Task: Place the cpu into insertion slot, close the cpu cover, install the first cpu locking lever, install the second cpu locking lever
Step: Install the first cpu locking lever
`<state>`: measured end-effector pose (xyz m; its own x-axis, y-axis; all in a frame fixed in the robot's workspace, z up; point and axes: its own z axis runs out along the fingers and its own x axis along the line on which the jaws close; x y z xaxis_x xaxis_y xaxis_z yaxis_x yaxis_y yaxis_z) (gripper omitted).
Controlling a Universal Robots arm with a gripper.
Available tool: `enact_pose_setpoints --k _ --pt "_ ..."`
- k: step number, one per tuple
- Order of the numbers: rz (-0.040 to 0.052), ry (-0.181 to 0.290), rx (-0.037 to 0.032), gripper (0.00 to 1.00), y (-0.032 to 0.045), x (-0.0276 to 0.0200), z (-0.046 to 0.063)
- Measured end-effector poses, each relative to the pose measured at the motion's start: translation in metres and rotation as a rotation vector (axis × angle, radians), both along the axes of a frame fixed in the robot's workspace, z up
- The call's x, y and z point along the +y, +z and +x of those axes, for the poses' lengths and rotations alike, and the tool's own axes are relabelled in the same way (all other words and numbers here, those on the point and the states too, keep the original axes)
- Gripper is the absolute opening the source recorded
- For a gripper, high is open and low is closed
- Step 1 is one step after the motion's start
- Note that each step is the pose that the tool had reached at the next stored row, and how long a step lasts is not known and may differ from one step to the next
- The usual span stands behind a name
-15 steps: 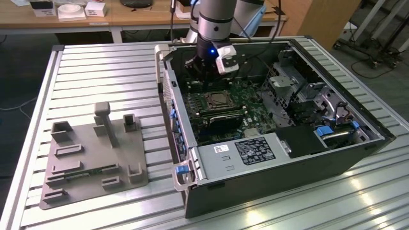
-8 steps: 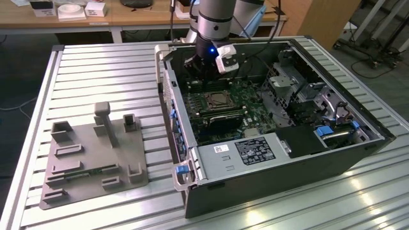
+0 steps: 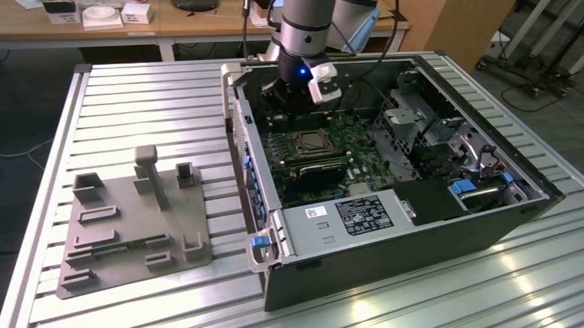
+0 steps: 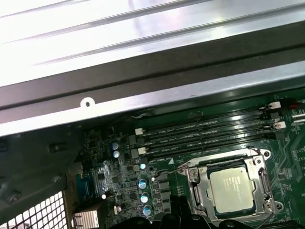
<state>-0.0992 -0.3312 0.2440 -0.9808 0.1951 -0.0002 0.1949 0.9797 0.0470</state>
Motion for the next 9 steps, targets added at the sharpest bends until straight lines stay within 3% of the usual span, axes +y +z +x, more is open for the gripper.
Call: enact_pose_setpoints --k 9 --pt "0.0002 0.033 0.0000 0.10 0.0000 0.0001 -0.016"
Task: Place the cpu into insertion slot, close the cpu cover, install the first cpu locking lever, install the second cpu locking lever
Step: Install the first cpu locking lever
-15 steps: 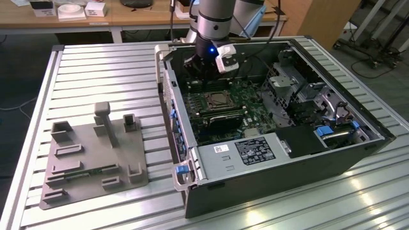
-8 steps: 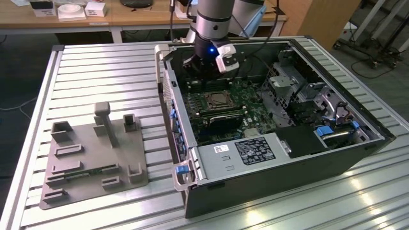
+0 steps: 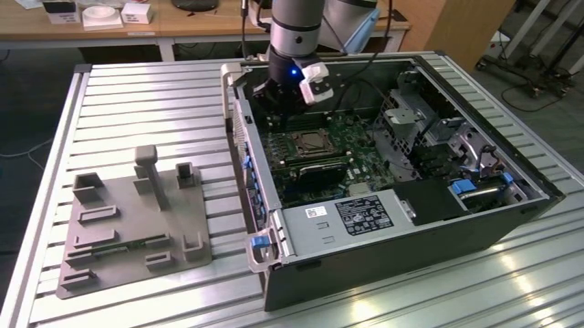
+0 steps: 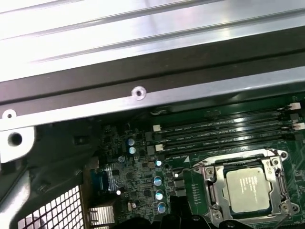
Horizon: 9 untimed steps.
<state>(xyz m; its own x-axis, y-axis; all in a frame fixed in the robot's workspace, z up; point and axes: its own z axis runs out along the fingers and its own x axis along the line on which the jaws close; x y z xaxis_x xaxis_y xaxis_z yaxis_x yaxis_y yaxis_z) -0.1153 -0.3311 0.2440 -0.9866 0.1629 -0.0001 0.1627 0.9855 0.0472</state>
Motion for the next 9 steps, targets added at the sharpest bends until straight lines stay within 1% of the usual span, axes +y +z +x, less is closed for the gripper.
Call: enact_pose_setpoints --k 5,9 --pt "0.0001 0.056 -0.0001 0.10 -0.0001 0.0006 -0.0002" --pt "0.0000 0.072 0.0000 0.10 0.0000 0.0031 -0.0002"
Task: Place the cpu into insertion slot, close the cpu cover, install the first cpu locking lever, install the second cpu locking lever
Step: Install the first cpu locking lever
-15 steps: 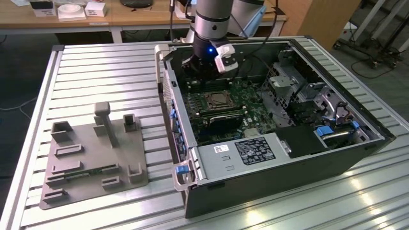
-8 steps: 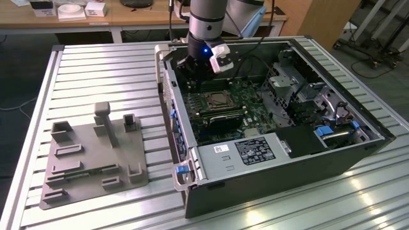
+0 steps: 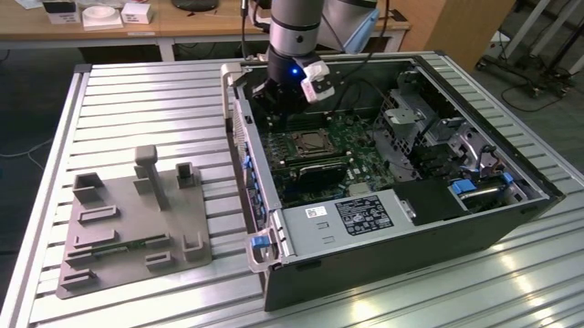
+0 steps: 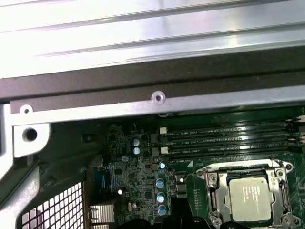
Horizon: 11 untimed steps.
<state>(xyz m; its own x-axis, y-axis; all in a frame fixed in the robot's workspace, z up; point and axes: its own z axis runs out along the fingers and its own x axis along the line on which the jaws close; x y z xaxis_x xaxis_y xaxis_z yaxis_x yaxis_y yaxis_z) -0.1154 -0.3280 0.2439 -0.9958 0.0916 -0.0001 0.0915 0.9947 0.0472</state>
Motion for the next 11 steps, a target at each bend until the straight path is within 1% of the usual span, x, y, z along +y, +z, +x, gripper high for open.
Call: enact_pose_setpoints --k 5,8,11 --pt "0.0000 0.016 0.0000 0.10 0.0000 0.0068 0.000" --pt "0.0000 0.031 0.0000 0.10 -0.0001 0.0099 0.000" --pt "0.0002 0.043 0.0000 0.10 -0.0001 0.0120 0.000"
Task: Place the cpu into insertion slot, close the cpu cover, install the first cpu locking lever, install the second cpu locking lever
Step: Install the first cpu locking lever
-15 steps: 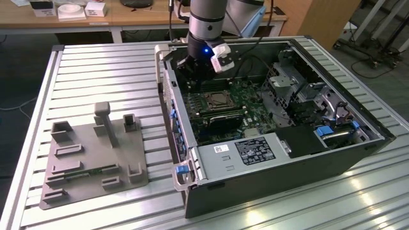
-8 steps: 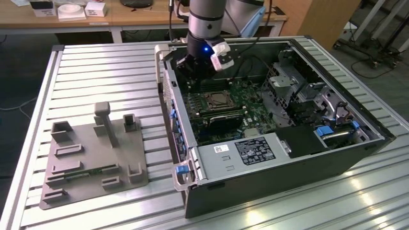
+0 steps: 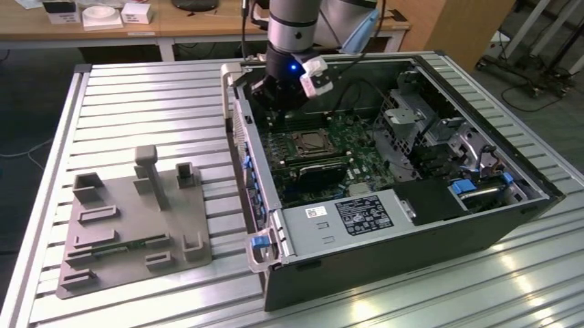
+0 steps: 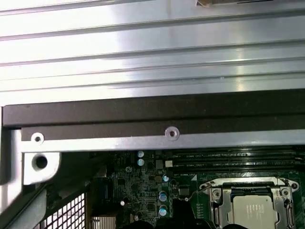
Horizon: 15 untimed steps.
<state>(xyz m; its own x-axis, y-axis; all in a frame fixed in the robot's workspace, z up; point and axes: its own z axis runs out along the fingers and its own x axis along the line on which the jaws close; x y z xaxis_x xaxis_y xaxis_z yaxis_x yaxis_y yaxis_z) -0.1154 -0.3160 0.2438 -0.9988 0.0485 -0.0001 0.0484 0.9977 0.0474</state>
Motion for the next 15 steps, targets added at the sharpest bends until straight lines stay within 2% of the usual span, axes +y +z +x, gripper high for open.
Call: enact_pose_setpoints --k 8,15 --pt "0.0021 0.016 0.0000 0.10 -0.0001 0.0032 0.0034" --pt "0.0026 0.022 0.0000 0.10 0.0017 0.0038 0.0027"
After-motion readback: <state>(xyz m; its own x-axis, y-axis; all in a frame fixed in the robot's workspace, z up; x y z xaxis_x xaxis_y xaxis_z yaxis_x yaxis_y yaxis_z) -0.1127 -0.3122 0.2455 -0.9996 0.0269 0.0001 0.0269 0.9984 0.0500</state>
